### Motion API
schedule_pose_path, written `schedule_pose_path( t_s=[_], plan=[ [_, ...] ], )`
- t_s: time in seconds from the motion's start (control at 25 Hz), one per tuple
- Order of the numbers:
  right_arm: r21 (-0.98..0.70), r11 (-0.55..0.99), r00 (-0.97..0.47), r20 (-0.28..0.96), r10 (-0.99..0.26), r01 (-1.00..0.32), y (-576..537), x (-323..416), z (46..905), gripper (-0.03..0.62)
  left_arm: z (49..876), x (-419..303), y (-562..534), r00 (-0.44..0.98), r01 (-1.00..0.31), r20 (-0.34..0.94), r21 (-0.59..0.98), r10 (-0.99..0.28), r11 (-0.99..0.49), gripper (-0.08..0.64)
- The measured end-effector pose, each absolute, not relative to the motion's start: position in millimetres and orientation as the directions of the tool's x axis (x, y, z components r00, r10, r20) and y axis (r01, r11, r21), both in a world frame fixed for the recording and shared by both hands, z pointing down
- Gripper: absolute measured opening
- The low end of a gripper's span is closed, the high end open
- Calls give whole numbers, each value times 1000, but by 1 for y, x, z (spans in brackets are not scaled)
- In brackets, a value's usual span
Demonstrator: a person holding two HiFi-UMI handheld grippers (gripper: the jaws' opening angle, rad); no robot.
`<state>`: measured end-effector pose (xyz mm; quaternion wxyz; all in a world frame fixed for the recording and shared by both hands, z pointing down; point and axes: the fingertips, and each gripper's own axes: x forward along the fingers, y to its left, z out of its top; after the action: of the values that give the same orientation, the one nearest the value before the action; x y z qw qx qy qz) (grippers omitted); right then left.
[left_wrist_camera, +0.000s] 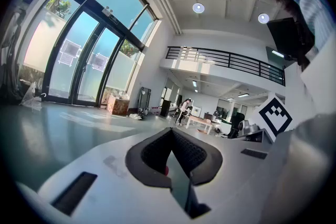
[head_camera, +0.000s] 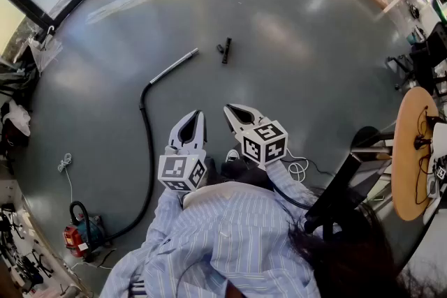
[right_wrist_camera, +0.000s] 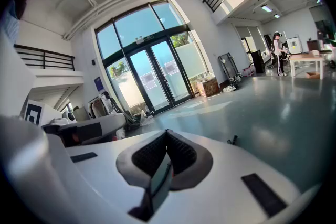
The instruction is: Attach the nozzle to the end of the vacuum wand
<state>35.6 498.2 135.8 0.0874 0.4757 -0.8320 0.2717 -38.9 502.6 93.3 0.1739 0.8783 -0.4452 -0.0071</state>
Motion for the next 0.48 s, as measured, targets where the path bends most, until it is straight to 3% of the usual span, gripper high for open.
schedule_pose_path(
  t_s=[0.48],
  plan=[
    [-349, 417, -535, 385, -752, -839, 488, 35, 131, 6, 92, -36, 497, 612, -778, 143, 288, -778, -559, 5]
  ],
)
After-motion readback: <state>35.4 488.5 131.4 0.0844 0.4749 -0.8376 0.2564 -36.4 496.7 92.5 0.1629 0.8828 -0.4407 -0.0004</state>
